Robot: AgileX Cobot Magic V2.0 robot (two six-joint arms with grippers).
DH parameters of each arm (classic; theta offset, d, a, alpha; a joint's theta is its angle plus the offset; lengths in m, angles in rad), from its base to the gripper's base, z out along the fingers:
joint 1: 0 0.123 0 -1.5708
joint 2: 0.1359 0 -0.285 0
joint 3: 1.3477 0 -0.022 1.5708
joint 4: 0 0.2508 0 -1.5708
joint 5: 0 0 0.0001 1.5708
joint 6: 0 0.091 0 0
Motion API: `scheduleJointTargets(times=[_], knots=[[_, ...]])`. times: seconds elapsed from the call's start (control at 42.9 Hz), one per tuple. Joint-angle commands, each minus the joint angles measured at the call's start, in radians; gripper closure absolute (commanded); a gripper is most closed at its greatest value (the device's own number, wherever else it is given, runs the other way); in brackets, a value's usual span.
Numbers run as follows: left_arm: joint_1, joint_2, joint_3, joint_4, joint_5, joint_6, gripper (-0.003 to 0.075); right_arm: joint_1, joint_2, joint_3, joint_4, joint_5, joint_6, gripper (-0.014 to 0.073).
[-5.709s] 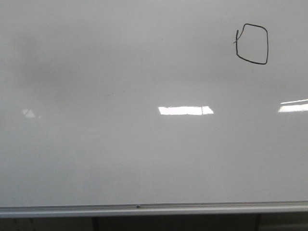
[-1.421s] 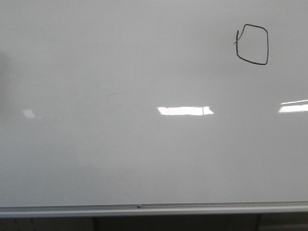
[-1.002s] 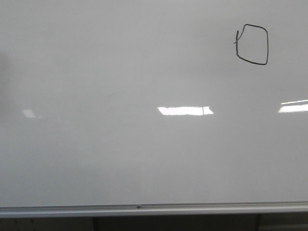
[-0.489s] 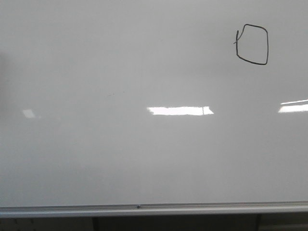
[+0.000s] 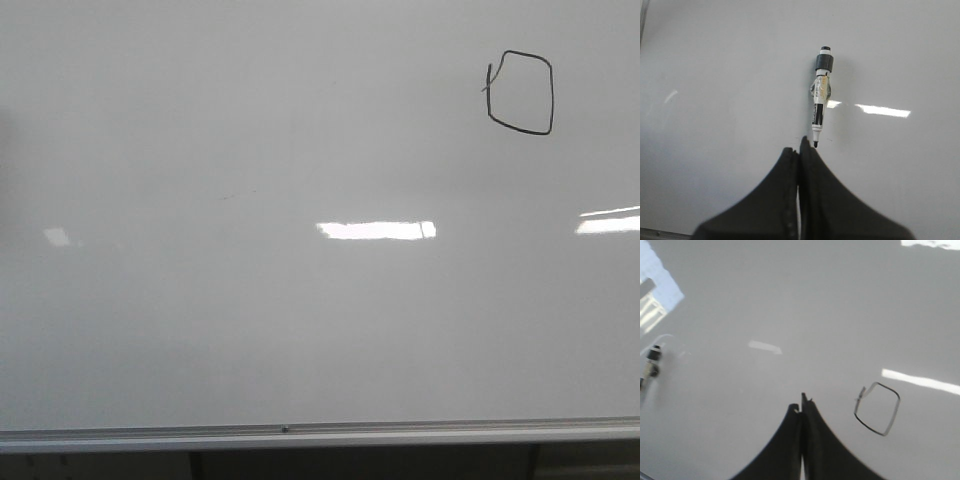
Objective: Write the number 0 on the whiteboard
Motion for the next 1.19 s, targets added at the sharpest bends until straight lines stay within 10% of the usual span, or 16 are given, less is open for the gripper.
scheduleJointTargets(times=[0.0,0.326,1.165], knots=[[0.0,-0.02,0.022,-0.006,-0.087,-0.007,0.074,-0.047,-0.055,0.069,-0.14,-0.107,0.16,0.0663],[0.0,-0.02,0.022,-0.006,-0.087,-0.007,0.074,-0.18,-0.329,0.422,-0.564,-0.122,0.554,0.0663],[0.0,-0.018,0.022,-0.006,-0.087,-0.007,0.074,-0.181,-0.452,0.54,-0.577,-0.095,0.568,0.0663]])
